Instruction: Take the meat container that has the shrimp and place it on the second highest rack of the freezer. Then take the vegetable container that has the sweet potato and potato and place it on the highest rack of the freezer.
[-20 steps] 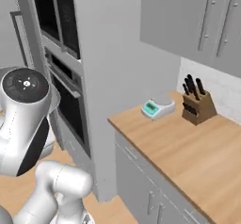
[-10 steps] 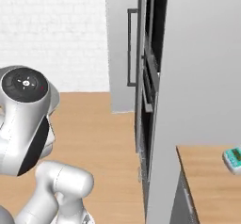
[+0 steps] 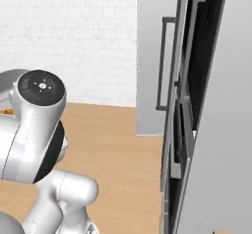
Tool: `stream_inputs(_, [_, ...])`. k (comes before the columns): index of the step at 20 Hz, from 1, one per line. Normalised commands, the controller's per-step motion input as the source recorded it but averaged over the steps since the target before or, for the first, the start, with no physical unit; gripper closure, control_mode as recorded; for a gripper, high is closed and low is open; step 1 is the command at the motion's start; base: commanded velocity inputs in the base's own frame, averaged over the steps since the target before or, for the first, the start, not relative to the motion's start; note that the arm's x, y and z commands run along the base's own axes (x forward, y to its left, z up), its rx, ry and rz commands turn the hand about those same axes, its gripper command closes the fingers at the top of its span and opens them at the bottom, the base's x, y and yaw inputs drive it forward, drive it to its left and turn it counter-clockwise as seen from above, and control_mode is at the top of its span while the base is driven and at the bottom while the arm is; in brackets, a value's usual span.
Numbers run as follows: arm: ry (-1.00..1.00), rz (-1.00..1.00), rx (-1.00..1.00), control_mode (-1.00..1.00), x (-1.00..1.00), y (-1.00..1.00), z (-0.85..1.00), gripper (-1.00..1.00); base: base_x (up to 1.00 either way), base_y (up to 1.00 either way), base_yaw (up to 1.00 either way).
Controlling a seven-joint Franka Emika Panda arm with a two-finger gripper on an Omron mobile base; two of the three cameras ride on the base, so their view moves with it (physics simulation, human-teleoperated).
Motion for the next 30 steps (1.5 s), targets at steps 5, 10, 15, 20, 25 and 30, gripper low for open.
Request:
stream_inputs(5, [0.00,0.00,0.00,1.00,0.00,0.00,0.00,1.00,1.00,0.55,0.00])
stream_inputs(10, [0.00,0.00,0.00,1.00,0.00,0.00,0.00,1.00,1.00,0.57,-0.04])
stream_inputs(15, [0.00,0.00,0.00,1.00,0.00,0.00,0.00,1.00,1.00,0.33,-0.06])
stream_inputs(20, [0.00,0.00,0.00,1.00,0.00,0.00,0.00,1.00,1.00,0.26,-0.12])
stream_inputs(25, [0.00,0.00,0.00,1.00,0.00,0.00,0.00,1.00,0.99,0.42,-0.26])
stream_inputs(30, [0.00,0.00,0.00,1.00,0.00,0.00,0.00,1.00,0.74,0.49,-0.36])
